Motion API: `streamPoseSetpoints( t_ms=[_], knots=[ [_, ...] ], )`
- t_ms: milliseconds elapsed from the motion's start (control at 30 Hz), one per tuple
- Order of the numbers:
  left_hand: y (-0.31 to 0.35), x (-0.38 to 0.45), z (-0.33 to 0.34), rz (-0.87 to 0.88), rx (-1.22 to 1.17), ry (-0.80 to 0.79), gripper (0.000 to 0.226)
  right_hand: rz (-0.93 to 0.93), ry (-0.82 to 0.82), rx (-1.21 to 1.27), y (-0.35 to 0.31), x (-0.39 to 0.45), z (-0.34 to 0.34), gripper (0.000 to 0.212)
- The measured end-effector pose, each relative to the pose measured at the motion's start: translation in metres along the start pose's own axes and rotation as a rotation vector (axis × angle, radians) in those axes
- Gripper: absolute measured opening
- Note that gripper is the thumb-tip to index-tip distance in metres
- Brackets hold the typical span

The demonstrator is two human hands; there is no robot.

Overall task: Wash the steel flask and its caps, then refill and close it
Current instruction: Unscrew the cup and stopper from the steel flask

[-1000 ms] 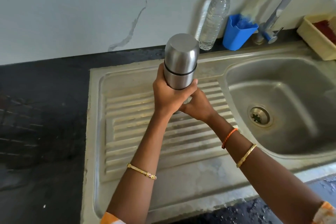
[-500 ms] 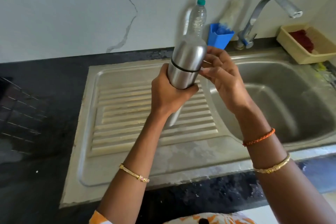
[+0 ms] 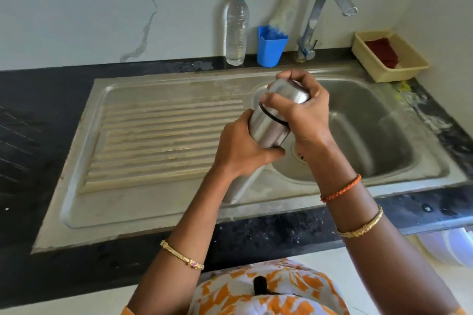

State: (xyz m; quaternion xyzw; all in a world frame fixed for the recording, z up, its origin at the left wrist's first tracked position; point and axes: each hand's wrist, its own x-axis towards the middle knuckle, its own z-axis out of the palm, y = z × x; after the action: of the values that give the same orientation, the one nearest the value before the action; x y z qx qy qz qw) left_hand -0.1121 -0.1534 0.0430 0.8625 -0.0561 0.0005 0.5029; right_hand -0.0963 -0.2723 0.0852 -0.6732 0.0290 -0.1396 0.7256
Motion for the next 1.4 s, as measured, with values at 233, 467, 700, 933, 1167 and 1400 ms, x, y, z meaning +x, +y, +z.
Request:
streamPoseSetpoints(
  t_ms=[233,467,700,933,1167,1400],
  knots=[
    [0.017,0.004,0.023,0.042,-0.037,-0.017,0.050,-0.038,-0.096,0.120,0.001,0.013,-0.034,0.036],
    [0.028,0.020,0.040,0.100,-0.031,-0.036,0.057,-0.106,-0.226,0.225,0.002,0.031,-0.060,0.037],
    [0.041,0.025,0.044,0.132,-0.422,-0.435,0.044,-0.137,-0.899,0.424,-0.010,0.066,-0.079,0.042],
    [0.050,0.047,0.050,0.140,-0.440,-0.291,0.046,0.114,-0.903,0.191,0.002,0.106,-0.109,0.099],
    [0.046,0.067,0.053,-0.016,-0.230,-0.030,0.047,0.039,-0.435,0.105,-0.011,0.085,-0.129,0.038],
    [0.045,0.065,0.065,-0.062,-0.249,-0.008,0.061,0.021,-0.342,-0.075,-0.013,0.074,-0.080,0.086]
  ],
)
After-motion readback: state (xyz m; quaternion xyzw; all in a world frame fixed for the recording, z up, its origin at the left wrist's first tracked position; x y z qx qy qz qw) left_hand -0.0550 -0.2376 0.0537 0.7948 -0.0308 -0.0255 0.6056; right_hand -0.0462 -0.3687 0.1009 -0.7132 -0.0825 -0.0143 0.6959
